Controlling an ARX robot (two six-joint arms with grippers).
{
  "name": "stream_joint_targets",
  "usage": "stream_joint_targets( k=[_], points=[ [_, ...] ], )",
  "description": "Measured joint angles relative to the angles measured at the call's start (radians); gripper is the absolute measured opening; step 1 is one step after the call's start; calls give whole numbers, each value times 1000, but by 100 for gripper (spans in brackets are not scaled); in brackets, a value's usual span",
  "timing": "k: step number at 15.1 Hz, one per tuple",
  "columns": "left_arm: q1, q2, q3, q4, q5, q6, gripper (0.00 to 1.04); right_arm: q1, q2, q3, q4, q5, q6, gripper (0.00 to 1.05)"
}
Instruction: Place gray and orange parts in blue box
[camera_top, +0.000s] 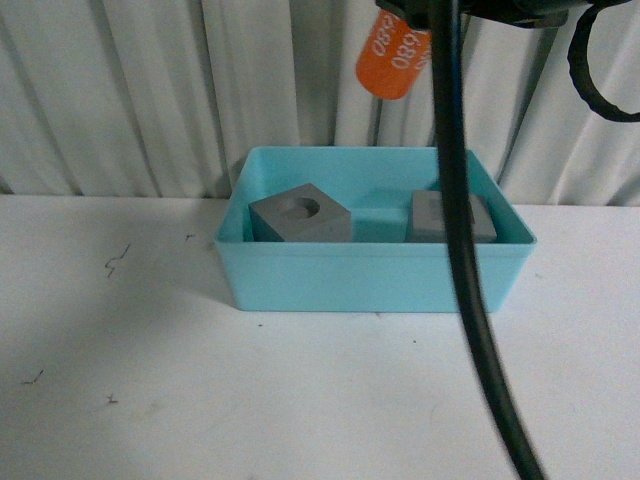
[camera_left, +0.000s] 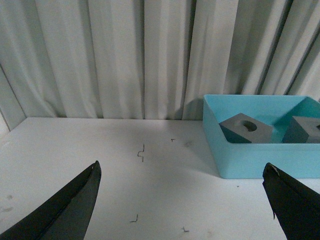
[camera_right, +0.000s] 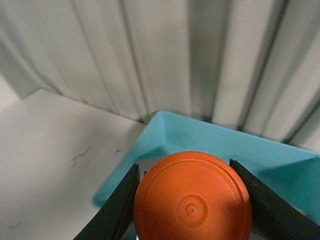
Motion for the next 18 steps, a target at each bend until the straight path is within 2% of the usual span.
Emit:
stream_joint_targets(
  k=[3, 7, 11, 18],
  points=[
    [0, 0, 0, 0, 0, 0, 98, -43, 197, 60, -42, 54, 42, 48],
    [0, 0, 0, 0, 0, 0, 98, -12, 292, 164, -65, 104, 86, 48],
    [0, 0, 0, 0, 0, 0, 98, 2, 379, 180, -109, 144, 119, 48],
    [0, 0, 0, 0, 0, 0, 98, 27, 489, 278, -154, 180, 147, 48]
  ],
)
